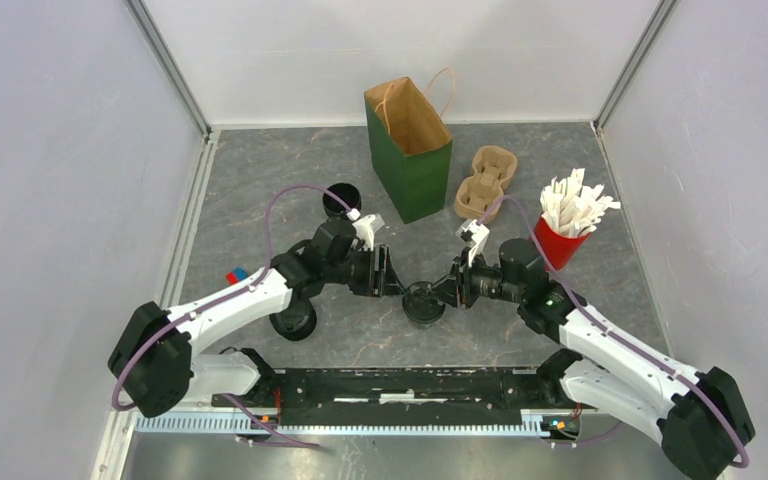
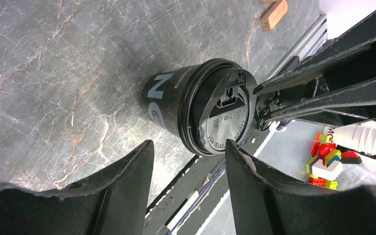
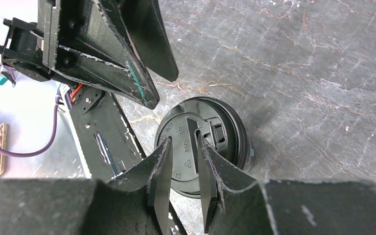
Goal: Pack the takeout coffee
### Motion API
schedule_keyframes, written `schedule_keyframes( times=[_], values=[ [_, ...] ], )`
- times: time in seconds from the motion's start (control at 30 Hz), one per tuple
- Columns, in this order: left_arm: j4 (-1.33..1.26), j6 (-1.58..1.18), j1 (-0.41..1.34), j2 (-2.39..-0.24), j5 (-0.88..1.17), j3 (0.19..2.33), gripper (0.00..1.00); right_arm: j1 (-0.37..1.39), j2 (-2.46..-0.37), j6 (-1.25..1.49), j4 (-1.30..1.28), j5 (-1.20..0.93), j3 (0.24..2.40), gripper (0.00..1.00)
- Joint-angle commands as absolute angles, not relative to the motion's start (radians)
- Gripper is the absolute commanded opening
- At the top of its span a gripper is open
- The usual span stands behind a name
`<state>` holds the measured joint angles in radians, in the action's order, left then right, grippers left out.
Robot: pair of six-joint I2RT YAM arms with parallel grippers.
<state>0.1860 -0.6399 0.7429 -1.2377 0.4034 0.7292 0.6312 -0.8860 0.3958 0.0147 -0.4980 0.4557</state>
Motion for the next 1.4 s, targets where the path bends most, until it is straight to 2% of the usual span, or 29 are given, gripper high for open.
schedule_keyframes(
  times=[0.0, 0.4, 0.77, 0.93, 1.2, 1.37],
  values=[
    [0.123, -0.687, 0.749, -1.236, 0.436, 0.724, 0.62, 0.65, -0.904, 0.38, 0.108, -0.519, 0.496, 0.32],
    [0.08, -0.696, 0.753, -1.298, 0.434, 0.716, 0.61, 0.651, -0.986, 0.303, 0.107, -0.473, 0.456, 0.32],
    [0.075, -0.707, 0.76, -1.311, 0.429, 0.713, 0.59, 0.649, -0.975, 0.28, 0.093, -0.438, 0.429, 0.33],
    [0.064, -0.821, 0.772, -1.275, 0.422, 0.664, 0.65, 0.651, -0.957, 0.323, 0.152, -0.438, 0.393, 0.33],
    [-0.054, -0.98, 0.782, -1.203, 0.45, 0.57, 0.66, 0.655, -0.933, 0.36, 0.187, -0.423, 0.366, 0.33],
    [-0.234, -1.141, 0.81, -1.207, 0.46, 0.511, 0.67, 0.667, -0.93, 0.403, 0.241, -0.404, 0.343, 0.34]
  ],
)
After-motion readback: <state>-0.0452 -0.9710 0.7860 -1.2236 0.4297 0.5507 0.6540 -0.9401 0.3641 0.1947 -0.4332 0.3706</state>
